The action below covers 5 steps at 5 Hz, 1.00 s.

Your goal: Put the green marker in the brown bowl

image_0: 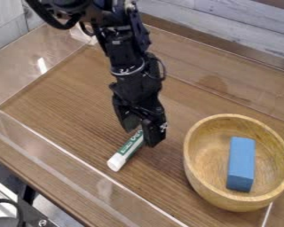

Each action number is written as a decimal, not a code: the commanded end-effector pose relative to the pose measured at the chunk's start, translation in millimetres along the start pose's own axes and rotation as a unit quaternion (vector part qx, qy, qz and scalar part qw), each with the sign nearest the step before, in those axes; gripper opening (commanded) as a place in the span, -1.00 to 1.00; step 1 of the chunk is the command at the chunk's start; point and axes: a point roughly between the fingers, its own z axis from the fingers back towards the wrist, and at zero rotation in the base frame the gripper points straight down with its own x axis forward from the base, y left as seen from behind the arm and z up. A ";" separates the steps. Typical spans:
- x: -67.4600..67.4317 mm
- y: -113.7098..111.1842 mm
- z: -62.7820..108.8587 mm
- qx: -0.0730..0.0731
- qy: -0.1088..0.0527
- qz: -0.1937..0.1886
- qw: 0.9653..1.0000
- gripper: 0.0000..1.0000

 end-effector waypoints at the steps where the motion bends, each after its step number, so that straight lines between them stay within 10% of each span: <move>1: 4.3 5.7 5.4 0.010 -0.014 -0.006 1.000 1.00; 5: 3.5 9.8 -2.1 0.013 -0.009 -0.028 0.999 1.00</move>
